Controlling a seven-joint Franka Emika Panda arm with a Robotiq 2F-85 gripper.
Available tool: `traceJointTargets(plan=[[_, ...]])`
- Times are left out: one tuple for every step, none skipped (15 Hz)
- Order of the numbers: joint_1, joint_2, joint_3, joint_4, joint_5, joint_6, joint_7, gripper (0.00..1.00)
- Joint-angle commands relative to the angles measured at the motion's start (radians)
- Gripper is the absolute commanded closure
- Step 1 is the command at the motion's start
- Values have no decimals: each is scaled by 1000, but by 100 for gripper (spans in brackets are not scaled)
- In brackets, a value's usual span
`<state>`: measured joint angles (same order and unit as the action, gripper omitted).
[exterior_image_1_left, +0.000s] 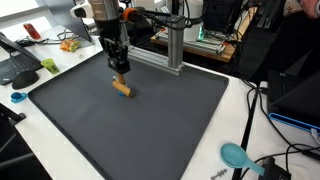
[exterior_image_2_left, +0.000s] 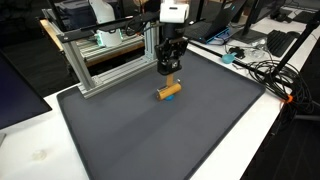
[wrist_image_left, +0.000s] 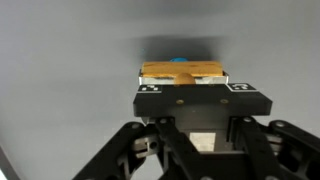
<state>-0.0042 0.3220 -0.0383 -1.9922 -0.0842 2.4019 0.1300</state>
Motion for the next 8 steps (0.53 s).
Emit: traceJointTargets(plan=[[3, 75, -3, 19, 6, -25, 1, 78], [3, 77, -3, 23, 8, -35, -1, 78], [2, 78, -1, 26, 11, -43, -4, 78], [2, 79, -1, 29, 11, -48, -5, 78], [2, 81, 0, 32, 12, -53, -6, 78], [2, 83, 0, 35, 13, -57, -7, 78], [1, 84, 1, 37, 14, -62, -8, 78], [0, 85, 2, 40, 17, -67, -10, 78]])
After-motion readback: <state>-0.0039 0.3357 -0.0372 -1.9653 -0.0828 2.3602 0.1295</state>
